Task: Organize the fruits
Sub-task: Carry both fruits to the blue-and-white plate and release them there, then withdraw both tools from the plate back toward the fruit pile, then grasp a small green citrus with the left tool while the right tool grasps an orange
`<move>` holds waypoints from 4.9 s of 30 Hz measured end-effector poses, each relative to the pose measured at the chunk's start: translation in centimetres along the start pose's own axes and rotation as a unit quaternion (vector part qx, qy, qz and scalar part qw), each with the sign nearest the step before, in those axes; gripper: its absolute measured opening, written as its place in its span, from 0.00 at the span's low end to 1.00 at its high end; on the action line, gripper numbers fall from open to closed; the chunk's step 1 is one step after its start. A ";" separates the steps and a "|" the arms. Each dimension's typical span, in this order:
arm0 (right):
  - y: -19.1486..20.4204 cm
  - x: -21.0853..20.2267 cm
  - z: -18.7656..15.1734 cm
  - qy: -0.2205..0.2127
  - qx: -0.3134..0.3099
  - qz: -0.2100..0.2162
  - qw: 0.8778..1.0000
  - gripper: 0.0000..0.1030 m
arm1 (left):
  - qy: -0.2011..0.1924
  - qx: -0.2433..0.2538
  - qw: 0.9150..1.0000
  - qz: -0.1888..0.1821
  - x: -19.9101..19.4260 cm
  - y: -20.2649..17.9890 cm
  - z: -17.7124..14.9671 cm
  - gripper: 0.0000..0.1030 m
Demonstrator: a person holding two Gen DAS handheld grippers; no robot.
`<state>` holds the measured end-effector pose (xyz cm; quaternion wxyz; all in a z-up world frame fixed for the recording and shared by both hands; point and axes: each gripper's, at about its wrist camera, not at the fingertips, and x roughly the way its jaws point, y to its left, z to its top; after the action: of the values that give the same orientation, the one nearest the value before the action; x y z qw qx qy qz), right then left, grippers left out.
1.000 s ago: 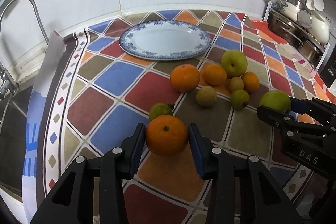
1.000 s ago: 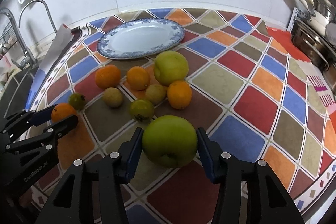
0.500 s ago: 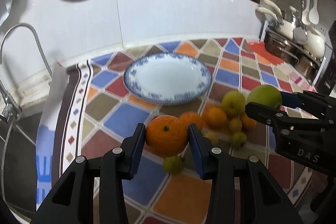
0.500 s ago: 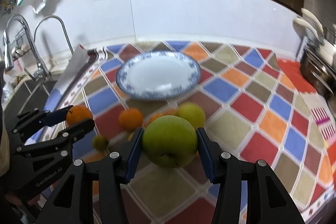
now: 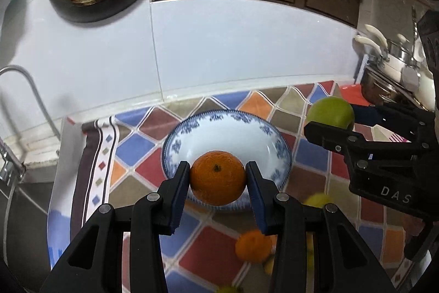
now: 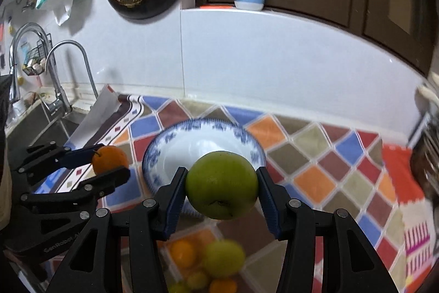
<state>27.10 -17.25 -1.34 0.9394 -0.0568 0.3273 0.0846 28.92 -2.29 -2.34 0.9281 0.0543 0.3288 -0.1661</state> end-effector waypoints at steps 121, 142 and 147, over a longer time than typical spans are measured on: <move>0.5 -0.7 -13.9 0.074 -0.001 -0.044 0.996 0.58 | 0.086 0.005 0.994 0.070 -3.0 -2.2 -13.9 0.63; -0.1 0.8 -14.1 0.096 0.019 -0.020 0.995 0.31 | 0.100 0.005 0.994 0.036 -1.4 -2.8 -12.9 0.28; -0.2 -0.3 -13.8 0.087 0.023 -0.022 0.996 0.31 | 0.089 0.004 0.995 0.035 -2.7 -3.1 -12.7 0.28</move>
<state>18.55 -19.77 -11.88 0.9099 -0.0491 0.4087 0.0511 18.39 -1.75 -10.45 0.9002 0.0843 0.4070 -0.1298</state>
